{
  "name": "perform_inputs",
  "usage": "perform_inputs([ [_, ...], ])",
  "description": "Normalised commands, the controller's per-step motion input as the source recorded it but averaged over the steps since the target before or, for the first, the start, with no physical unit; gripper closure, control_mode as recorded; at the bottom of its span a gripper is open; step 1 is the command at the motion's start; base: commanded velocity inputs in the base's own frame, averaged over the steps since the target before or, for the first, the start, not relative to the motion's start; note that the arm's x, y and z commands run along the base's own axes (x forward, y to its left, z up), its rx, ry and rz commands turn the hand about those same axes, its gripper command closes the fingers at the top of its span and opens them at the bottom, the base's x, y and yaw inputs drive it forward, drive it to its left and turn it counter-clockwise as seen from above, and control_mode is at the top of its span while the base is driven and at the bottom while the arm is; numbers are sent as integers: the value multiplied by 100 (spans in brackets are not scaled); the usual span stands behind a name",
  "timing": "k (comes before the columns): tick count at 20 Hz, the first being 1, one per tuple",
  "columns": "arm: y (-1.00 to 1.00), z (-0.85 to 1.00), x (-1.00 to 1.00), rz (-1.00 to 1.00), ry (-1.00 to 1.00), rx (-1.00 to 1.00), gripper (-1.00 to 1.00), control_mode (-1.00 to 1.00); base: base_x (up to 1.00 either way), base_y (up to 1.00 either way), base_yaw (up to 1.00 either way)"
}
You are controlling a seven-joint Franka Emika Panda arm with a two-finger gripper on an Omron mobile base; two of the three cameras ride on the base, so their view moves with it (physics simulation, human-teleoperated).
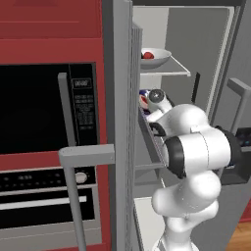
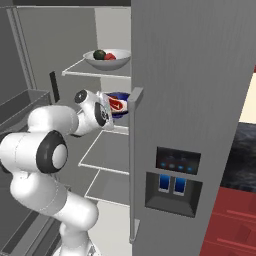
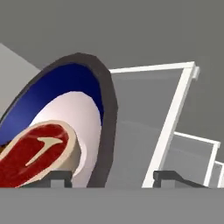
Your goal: Place the bowl with the squash and bell pepper on the top shelf of the fridge. Place the bowl with the steak and chicken drumstick on the second highest shelf of the fridge.
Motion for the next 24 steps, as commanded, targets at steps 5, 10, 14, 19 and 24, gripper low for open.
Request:
perform_inputs([
  [5,0,100,-100,-13,-15,2,-100,-100,0,0,0],
  [10,2,100,-100,0,-2,1,-100,-100,0,0,0],
  [14,-17,100,-100,2,-16,5,-100,-100,0,0,0],
  [19,-4,100,-100,4,-24,7,-100,-100,0,0,0],
  [24,38,83,-100,18,-10,1,-100,-100,0,0,0],
])
